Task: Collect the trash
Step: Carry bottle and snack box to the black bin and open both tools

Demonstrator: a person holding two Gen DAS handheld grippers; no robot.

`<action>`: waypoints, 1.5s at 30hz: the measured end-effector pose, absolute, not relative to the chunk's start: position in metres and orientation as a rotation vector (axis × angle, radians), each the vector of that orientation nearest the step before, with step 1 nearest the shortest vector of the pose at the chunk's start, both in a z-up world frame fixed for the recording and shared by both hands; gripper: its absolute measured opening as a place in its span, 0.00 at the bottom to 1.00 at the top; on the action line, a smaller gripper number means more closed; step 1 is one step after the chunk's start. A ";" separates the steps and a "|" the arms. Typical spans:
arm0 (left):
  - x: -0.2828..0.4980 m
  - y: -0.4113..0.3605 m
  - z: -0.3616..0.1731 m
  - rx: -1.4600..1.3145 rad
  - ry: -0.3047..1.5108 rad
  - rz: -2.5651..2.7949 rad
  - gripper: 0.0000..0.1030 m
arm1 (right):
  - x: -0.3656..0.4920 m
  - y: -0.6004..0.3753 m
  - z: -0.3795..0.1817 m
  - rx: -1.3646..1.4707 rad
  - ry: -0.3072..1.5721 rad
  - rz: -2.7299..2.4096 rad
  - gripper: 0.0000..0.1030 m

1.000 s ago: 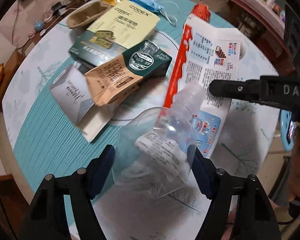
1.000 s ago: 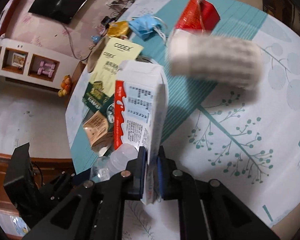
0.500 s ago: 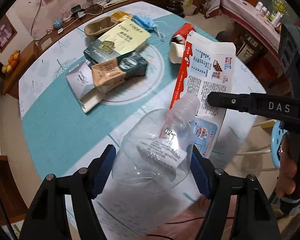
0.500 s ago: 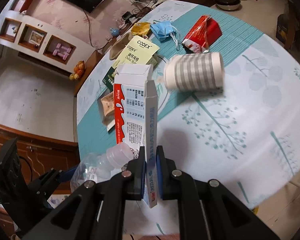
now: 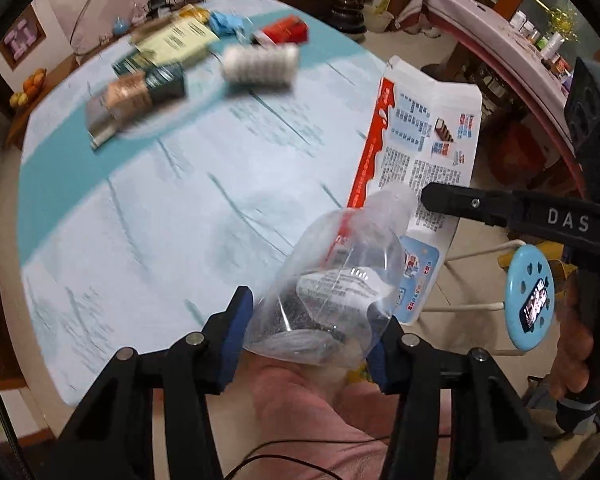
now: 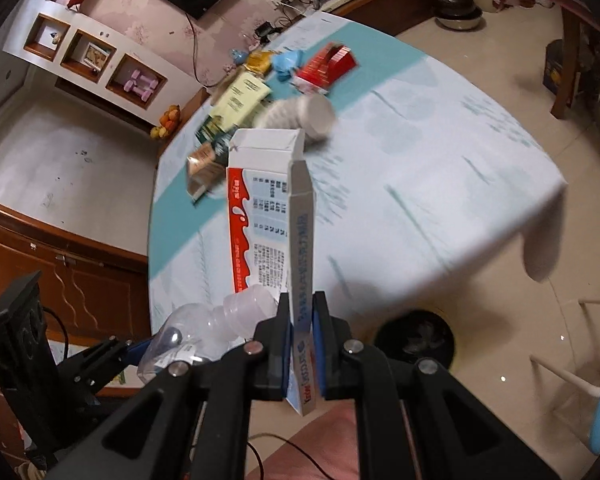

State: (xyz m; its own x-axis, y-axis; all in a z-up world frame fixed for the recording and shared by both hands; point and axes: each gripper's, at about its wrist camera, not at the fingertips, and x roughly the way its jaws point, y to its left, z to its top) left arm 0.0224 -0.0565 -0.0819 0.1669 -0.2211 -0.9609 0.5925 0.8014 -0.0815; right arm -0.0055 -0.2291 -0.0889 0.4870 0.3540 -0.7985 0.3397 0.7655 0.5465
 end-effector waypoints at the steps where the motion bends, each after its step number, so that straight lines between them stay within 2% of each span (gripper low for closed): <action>1: 0.011 -0.063 -0.089 0.353 1.285 -0.592 0.48 | -0.017 -0.235 -0.093 0.742 1.096 0.007 0.09; 9: -0.047 -0.109 -0.150 0.443 1.339 -0.573 0.47 | -0.073 -0.262 -0.141 0.815 1.128 -0.036 0.09; 19: -0.048 -0.131 -0.262 0.499 1.365 -0.537 0.48 | -0.104 -0.278 -0.246 0.871 1.170 -0.203 0.09; 20: -0.047 -0.131 -0.275 0.504 1.366 -0.528 0.49 | -0.105 -0.278 -0.258 0.869 1.170 -0.224 0.09; 22: -0.044 -0.129 -0.297 0.514 1.368 -0.511 0.60 | -0.108 -0.279 -0.283 0.866 1.171 -0.260 0.09; 31: -0.034 -0.117 -0.378 0.553 1.349 -0.476 0.68 | -0.104 -0.262 -0.387 0.829 1.154 -0.369 0.09; 34: -0.035 -0.113 -0.390 0.559 1.332 -0.477 0.75 | -0.100 -0.247 -0.408 0.790 1.144 -0.366 0.10; 38: -0.036 -0.105 -0.397 0.558 1.343 -0.472 0.78 | -0.095 -0.231 -0.429 0.773 1.167 -0.350 0.13; 41: -0.036 -0.097 -0.394 0.552 1.339 -0.464 0.87 | -0.092 -0.218 -0.440 0.777 1.209 -0.331 0.14; 45: -0.038 -0.084 -0.390 0.562 1.319 -0.451 0.90 | -0.093 -0.205 -0.443 0.785 1.243 -0.304 0.15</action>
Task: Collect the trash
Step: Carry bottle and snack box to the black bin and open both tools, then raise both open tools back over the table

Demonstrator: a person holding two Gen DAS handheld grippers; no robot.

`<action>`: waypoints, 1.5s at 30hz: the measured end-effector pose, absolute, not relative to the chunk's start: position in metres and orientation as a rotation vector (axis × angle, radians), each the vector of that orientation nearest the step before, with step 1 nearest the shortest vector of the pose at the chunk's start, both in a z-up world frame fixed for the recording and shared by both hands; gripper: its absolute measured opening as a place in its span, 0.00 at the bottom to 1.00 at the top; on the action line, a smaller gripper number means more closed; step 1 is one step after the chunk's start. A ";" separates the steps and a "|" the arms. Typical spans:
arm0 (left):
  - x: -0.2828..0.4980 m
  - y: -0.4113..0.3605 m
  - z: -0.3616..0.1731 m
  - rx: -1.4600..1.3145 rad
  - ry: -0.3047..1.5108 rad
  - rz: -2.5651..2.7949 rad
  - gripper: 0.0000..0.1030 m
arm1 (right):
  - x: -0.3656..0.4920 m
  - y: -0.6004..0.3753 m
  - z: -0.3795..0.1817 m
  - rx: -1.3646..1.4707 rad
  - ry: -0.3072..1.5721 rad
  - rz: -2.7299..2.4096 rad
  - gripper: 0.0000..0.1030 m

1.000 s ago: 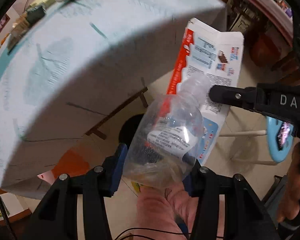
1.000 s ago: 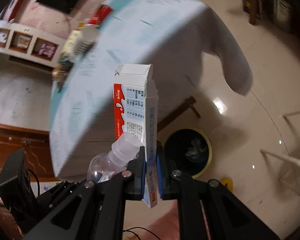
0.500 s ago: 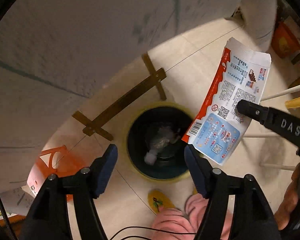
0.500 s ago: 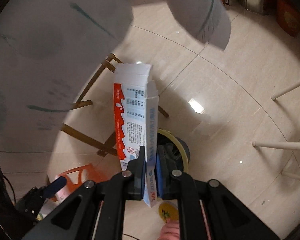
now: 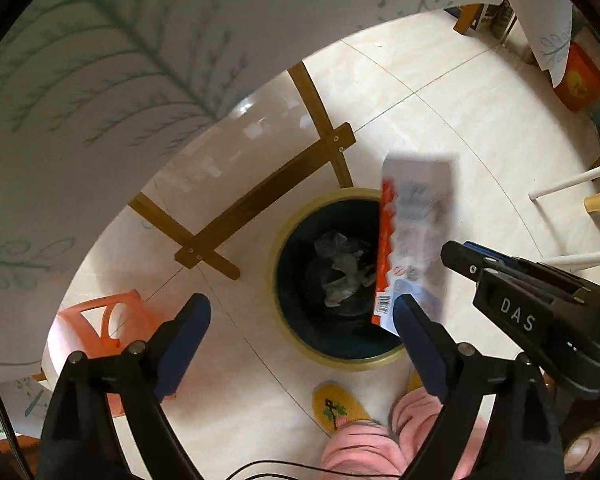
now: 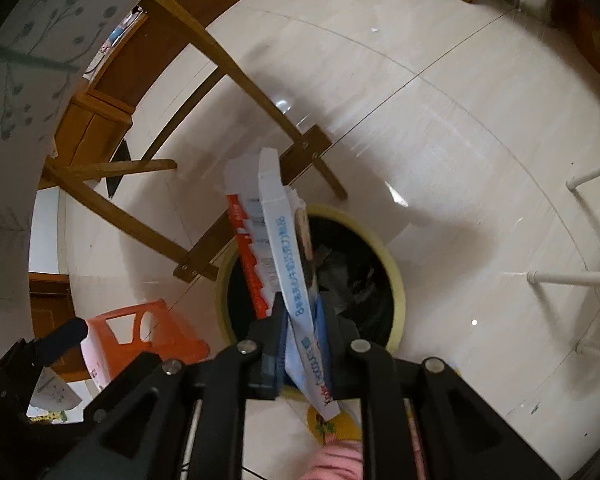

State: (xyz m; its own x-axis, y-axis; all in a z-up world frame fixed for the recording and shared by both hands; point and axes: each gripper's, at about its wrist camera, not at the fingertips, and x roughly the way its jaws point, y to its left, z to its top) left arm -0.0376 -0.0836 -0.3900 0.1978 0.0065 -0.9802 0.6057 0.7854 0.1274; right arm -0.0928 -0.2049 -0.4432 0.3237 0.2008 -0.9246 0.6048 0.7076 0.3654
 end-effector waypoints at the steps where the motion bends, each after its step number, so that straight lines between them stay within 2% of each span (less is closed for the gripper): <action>1: -0.037 -0.081 -0.388 0.556 1.319 -0.448 0.91 | -0.093 -0.203 -0.441 0.782 1.246 -0.301 0.15; 9: -0.036 -0.063 -0.358 0.456 1.346 -0.416 0.91 | -0.100 -0.209 -0.415 0.800 1.241 -0.311 0.22; 14: -0.041 -0.051 -0.311 0.411 1.365 -0.411 0.91 | -0.106 -0.213 -0.381 0.800 1.242 -0.303 0.23; 23: -0.041 -0.029 -0.205 0.331 1.402 -0.374 0.91 | -0.119 -0.222 -0.277 0.757 1.238 -0.264 0.23; 34: -0.024 -0.005 -0.091 0.231 1.288 -0.262 0.91 | -0.117 -0.230 -0.148 0.633 1.150 -0.145 0.23; 45: 0.018 0.009 -0.016 0.157 1.145 -0.166 0.91 | -0.059 -0.253 -0.081 0.527 1.039 -0.055 0.25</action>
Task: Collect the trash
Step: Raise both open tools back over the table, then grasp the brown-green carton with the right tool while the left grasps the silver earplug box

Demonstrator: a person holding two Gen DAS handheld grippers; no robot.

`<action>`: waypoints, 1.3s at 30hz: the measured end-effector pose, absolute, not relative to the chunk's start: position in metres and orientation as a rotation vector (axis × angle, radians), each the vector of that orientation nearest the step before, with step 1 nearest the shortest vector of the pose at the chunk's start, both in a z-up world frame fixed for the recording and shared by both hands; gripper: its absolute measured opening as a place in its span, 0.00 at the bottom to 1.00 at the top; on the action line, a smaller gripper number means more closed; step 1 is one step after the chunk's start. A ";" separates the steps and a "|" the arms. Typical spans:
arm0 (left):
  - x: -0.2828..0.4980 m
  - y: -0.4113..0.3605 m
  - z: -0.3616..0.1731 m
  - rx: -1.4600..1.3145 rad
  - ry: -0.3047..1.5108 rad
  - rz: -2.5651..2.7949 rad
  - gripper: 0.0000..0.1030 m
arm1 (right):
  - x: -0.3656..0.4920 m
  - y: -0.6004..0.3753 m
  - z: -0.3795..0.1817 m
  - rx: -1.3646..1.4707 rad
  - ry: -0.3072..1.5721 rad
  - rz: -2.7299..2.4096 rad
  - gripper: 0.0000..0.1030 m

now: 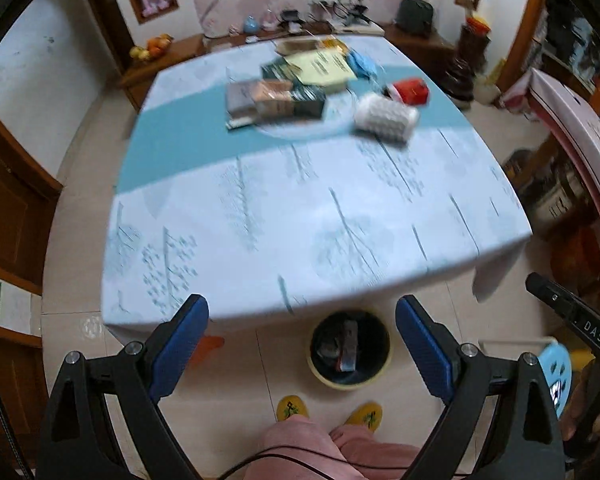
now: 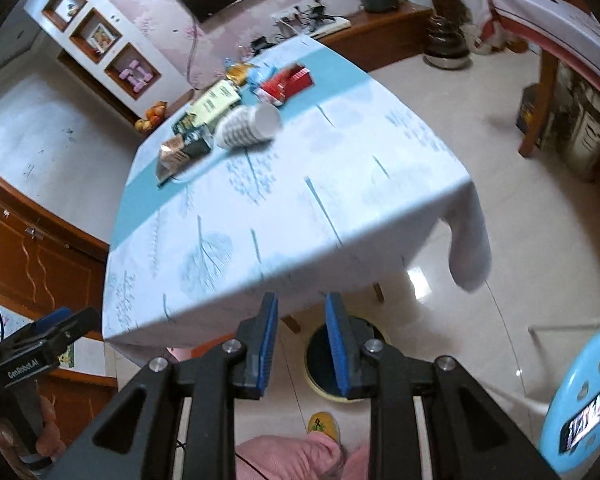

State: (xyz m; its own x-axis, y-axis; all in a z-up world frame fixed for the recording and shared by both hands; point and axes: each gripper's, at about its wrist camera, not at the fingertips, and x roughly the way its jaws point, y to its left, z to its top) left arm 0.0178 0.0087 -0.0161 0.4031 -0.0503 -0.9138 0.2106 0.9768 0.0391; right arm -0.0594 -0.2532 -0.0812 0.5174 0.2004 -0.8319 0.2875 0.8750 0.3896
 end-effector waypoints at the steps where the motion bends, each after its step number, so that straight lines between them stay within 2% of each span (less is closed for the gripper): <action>1: 0.024 0.012 -0.012 0.152 1.140 -0.155 0.91 | -0.053 -0.252 -0.078 0.516 1.034 -0.048 0.25; 11: 0.133 0.057 -0.019 0.159 1.173 -0.168 0.91 | 0.048 -0.214 -0.041 0.432 0.977 0.034 0.29; 18: 0.232 0.090 -0.032 0.207 1.208 -0.281 0.91 | 0.167 -0.151 -0.030 0.283 1.014 0.101 0.37; 21: 0.269 0.097 -0.045 0.254 1.212 -0.315 0.91 | 0.226 -0.120 -0.037 0.148 1.039 0.151 0.43; 25: 0.308 0.102 -0.068 0.282 1.242 -0.363 0.91 | 0.290 -0.088 -0.061 -0.036 1.062 0.222 0.44; 27: 0.322 0.104 -0.078 0.279 1.259 -0.381 0.91 | 0.312 -0.078 -0.073 -0.104 1.082 0.256 0.47; 34: 0.346 0.108 -0.101 0.278 1.303 -0.435 0.91 | 0.363 -0.055 -0.111 -0.226 1.196 0.406 0.49; 36: 0.351 0.110 -0.107 0.279 1.315 -0.447 0.91 | 0.371 -0.051 -0.119 -0.239 1.235 0.433 0.60; 39: 0.356 0.114 -0.112 0.277 1.327 -0.456 0.91 | 0.376 -0.047 -0.127 -0.224 1.296 0.491 0.64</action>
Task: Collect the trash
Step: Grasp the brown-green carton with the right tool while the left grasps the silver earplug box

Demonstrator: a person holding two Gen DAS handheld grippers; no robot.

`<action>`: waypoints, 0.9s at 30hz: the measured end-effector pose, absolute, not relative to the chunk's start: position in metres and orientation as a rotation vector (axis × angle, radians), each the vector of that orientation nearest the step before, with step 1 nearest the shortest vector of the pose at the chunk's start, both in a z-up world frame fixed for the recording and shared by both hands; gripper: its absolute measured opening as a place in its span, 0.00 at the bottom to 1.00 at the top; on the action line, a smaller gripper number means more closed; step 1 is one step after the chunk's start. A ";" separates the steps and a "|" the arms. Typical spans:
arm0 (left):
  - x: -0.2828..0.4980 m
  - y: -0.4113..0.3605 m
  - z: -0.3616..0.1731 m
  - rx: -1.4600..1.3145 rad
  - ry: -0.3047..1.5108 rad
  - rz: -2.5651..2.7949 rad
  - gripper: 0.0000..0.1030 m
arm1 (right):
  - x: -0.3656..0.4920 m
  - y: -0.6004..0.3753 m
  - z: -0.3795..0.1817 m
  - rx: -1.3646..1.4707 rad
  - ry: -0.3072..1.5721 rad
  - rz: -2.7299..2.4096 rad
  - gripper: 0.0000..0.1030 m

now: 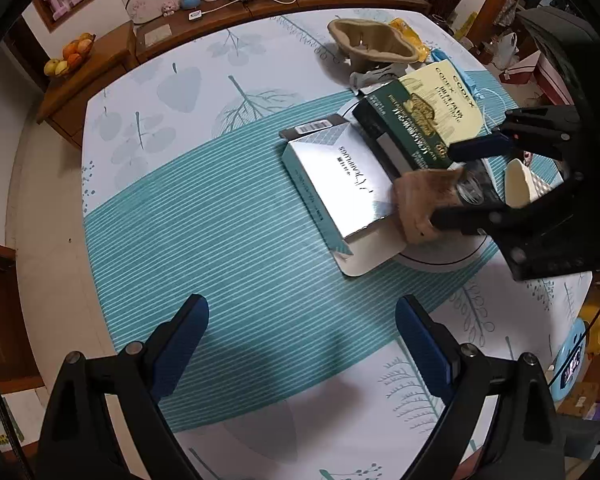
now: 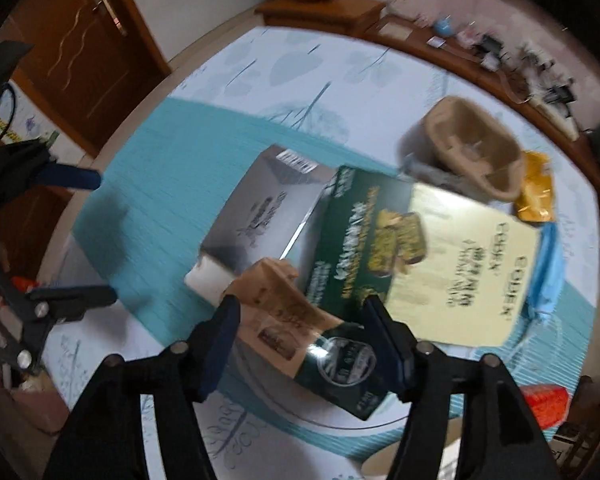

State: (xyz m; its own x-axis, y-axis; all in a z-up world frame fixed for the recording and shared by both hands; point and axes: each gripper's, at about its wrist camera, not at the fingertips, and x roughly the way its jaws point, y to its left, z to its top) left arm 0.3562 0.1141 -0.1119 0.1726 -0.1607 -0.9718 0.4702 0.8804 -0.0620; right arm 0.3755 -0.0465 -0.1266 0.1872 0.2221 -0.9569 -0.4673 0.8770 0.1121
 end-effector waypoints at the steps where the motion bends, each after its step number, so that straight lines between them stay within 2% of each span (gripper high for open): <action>1: 0.358 0.116 -0.113 0.274 1.332 -0.459 0.91 | 0.375 -0.045 -0.128 -0.225 1.310 0.506 0.64; 3: 0.362 0.118 -0.116 0.266 1.338 -0.464 0.91 | 0.371 -0.039 -0.129 -0.266 1.320 0.527 0.67; 13: 0.384 0.119 -0.115 0.202 1.353 -0.477 0.91 | 0.345 -0.020 -0.149 -0.484 1.293 0.508 0.68; 16: 0.392 0.113 -0.116 0.185 1.358 -0.481 0.91 | 0.339 -0.021 -0.155 -0.512 1.294 0.454 0.50; 17: 0.394 0.110 -0.117 0.182 1.360 -0.479 0.91 | 0.338 -0.024 -0.155 -0.506 1.299 0.442 0.37; 22: 0.409 0.096 -0.125 0.150 1.379 -0.436 0.91 | 0.333 -0.039 -0.151 -0.368 1.310 0.394 0.36; 27: 0.425 0.079 -0.137 0.092 1.426 -0.370 0.91 | 0.330 -0.063 -0.136 -0.083 1.299 0.296 0.36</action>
